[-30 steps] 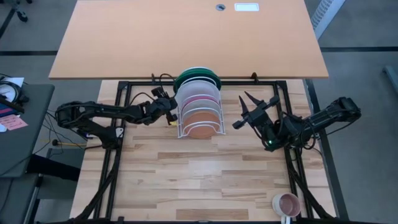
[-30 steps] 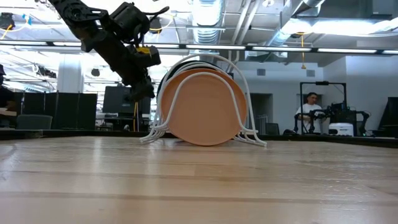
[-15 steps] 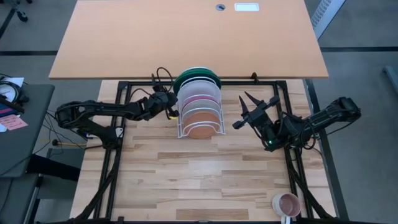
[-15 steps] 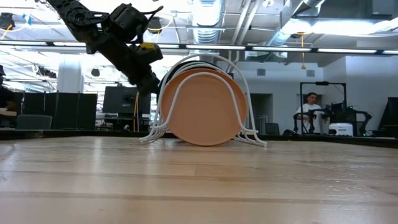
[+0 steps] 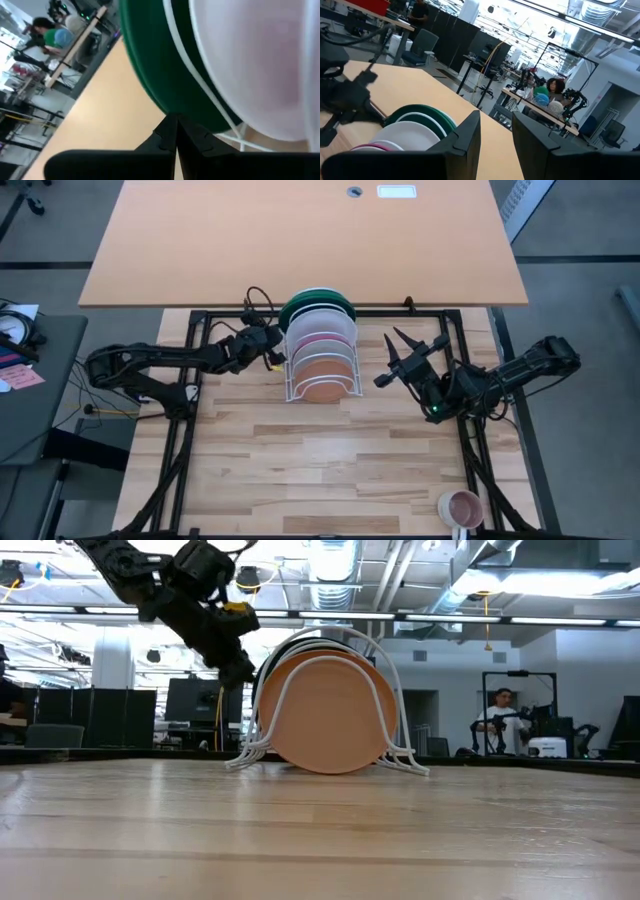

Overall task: Sort dishes
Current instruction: Adjust the plates, then adjust the dish rack

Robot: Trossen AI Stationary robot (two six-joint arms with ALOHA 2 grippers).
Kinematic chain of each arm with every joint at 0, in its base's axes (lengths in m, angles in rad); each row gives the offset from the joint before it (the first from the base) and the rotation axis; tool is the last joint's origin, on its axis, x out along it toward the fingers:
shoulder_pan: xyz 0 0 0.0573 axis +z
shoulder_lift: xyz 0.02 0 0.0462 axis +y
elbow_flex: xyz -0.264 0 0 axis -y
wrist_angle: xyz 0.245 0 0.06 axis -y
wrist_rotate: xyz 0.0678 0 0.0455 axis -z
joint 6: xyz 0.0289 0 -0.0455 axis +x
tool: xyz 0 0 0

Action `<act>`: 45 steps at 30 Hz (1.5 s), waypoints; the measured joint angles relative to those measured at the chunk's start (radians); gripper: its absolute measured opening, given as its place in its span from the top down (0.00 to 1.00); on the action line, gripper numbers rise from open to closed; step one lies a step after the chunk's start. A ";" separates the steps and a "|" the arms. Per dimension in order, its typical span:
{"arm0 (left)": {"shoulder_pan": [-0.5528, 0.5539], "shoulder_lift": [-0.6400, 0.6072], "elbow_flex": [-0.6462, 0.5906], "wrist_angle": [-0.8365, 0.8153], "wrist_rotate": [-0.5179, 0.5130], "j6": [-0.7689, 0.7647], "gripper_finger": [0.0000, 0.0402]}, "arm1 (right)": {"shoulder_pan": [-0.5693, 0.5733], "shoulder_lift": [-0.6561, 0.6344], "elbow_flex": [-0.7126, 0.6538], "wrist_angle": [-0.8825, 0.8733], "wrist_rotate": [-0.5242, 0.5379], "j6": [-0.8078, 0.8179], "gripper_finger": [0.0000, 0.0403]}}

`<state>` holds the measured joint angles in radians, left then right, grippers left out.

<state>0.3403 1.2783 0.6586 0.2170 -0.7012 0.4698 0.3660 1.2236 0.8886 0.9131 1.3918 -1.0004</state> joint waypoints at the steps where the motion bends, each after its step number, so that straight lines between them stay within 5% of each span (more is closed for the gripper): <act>1: -0.015 -0.033 0.000 -0.025 -0.013 -0.007 1.00 | 0.000 0.000 0.000 0.000 0.000 0.000 0.71; 6: -0.093 -0.249 0.000 -0.108 0.004 -0.078 1.00 | 0.020 -0.008 0.001 0.011 -0.018 -0.002 0.71; 16: -0.167 -0.674 0.000 -0.227 0.302 -0.263 1.00 | 0.268 -0.076 0.085 -0.101 -0.034 -0.029 0.82; 20: -0.150 -0.748 0.000 -0.304 0.270 -0.257 1.00 | 0.383 -0.151 0.085 -0.191 -0.009 0.004 0.89; 24: -0.100 -0.737 0.000 -0.356 0.264 -0.273 1.00 | 0.477 -0.228 0.086 -0.374 -0.004 0.155 0.95; 27: -0.070 -0.693 0.000 -0.353 0.371 -0.307 1.00 | 0.523 -0.275 0.086 -0.668 -0.027 0.381 0.99; 32: -0.064 -0.596 0.000 -0.398 0.614 -0.414 1.00 | 0.526 -0.345 0.086 -1.285 -0.240 0.962 0.99; 36: -0.102 -0.521 -0.006 -0.409 0.673 -0.511 1.00 | 0.458 -0.369 0.085 -1.615 -0.244 1.377 0.99; 40: -0.201 -0.479 -0.078 -0.318 0.671 -0.573 1.00 | 0.346 -0.361 0.085 -1.722 -0.271 1.566 0.99; 45: -0.343 -0.416 -0.217 -0.119 0.651 -0.622 1.00 | 0.191 -0.314 0.085 -1.671 -0.435 1.532 0.99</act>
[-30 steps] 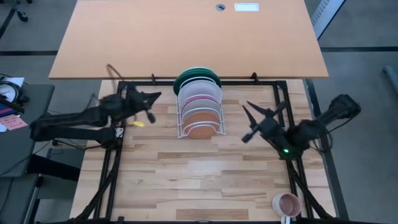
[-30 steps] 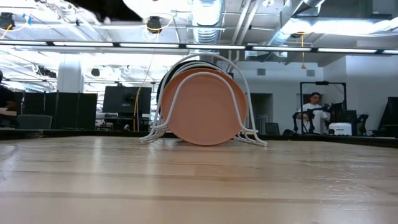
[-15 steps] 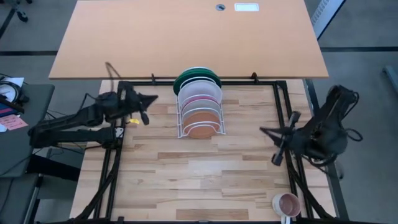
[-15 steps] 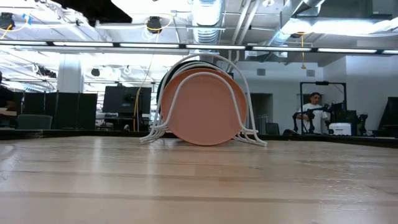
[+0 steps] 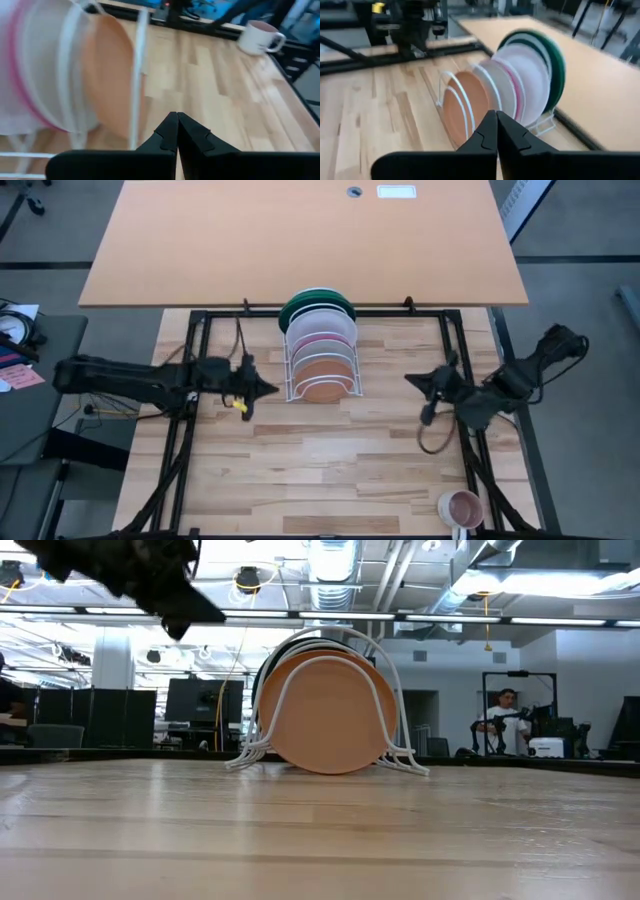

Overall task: Sort dishes
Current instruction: Adjust the dish rack

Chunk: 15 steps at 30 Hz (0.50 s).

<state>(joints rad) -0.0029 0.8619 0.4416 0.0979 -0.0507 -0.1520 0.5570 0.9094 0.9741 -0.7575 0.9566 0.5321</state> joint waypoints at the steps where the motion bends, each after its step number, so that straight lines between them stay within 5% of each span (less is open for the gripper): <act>1: -0.024 0.015 -0.026 0.045 -0.012 -0.003 1.00 | -0.026 0.010 0.000 0.019 -0.030 -0.015 0.99; 7: -0.070 0.134 -0.104 0.189 -0.038 0.040 1.00 | -0.141 0.075 0.000 0.151 -0.168 -0.121 1.00; 15: -0.070 0.373 -0.107 0.249 -0.029 0.014 1.00 | -0.216 0.112 0.000 0.229 -0.210 -0.228 1.00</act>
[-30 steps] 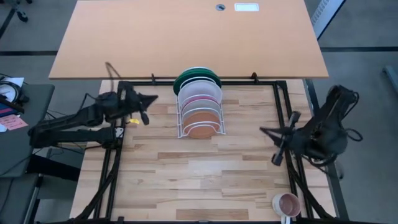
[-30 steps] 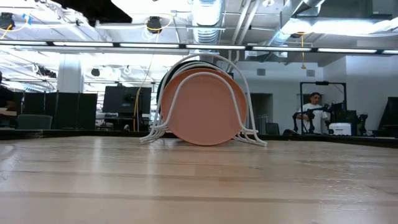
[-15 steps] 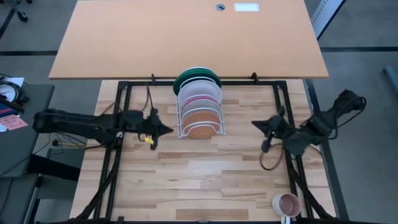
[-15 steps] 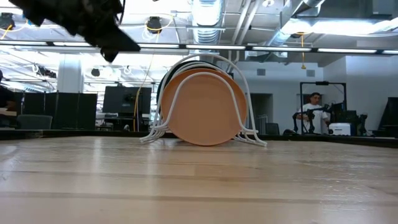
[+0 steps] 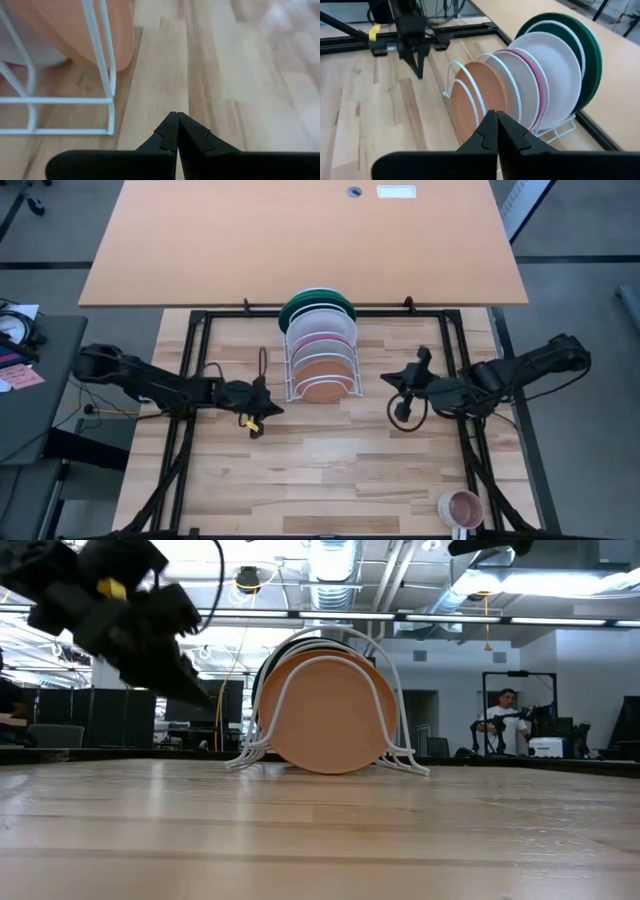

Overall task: Sort dishes
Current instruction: Adjust the dish rack

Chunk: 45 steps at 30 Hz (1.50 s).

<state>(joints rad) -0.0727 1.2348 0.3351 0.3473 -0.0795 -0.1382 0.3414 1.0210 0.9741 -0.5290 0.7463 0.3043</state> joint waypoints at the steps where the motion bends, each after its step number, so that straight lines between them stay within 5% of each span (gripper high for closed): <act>1: 0.000 0.034 0.000 0.026 0.001 0.000 1.00 | -0.007 0.000 0.000 0.001 0.000 0.000 1.00; 9: 0.001 0.315 0.014 0.288 -0.002 0.022 1.00 | -0.020 -0.002 0.000 0.000 0.000 -0.018 1.00; 15: 0.000 0.420 0.053 0.309 -0.158 0.022 1.00 | 0.000 -0.002 0.000 -0.001 0.000 -0.019 1.00; 34: 0.090 0.430 0.053 0.266 -0.352 0.036 1.00 | 0.001 -0.002 0.000 -0.001 0.003 -0.025 1.00; 45: 0.074 0.349 0.050 0.141 -0.339 -0.030 1.00 | 0.001 -0.002 0.000 -0.002 0.003 -0.026 1.00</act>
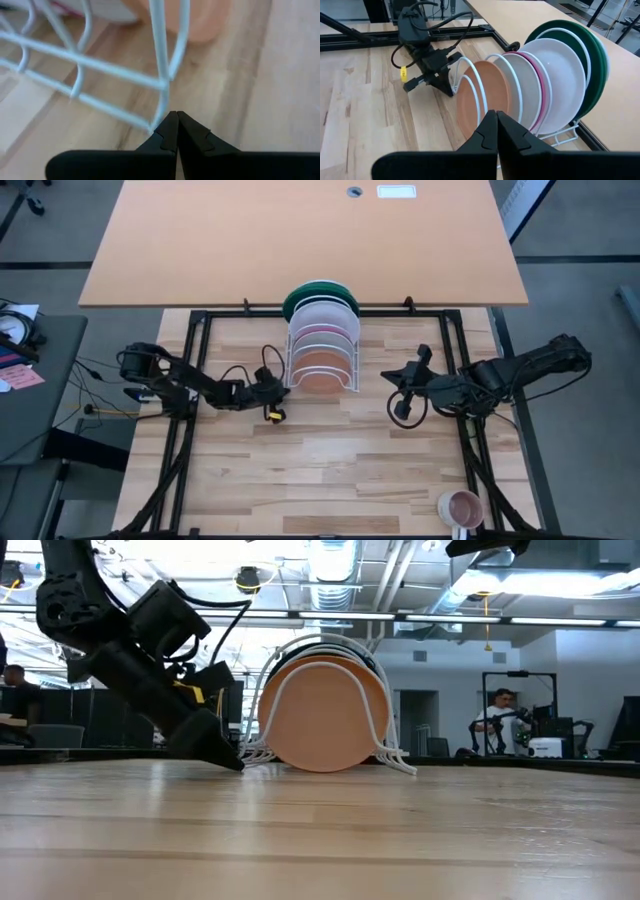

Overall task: Sort dishes
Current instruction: Adjust the dish rack, then return to Home Position

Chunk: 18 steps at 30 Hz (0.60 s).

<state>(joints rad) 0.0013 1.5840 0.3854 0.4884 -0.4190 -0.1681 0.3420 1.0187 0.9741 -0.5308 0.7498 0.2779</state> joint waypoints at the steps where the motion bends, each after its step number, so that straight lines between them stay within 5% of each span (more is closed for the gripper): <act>1: -0.009 -0.032 0.000 -0.045 0.003 -0.014 1.00 | 0.000 0.000 0.000 0.001 0.000 0.000 1.00; 8: -0.061 -0.354 -0.002 -0.313 0.023 -0.056 1.00 | 0.000 0.000 0.000 0.001 -0.020 0.001 1.00; 18: -0.159 -0.828 -0.001 -0.448 0.014 -0.033 1.00 | 0.115 -0.037 -0.001 -0.004 -0.052 -0.025 1.00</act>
<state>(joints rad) -0.1582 0.7555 0.3843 0.0405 -0.4052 -0.2011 0.4571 0.9816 0.9733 -0.5344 0.6982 0.2527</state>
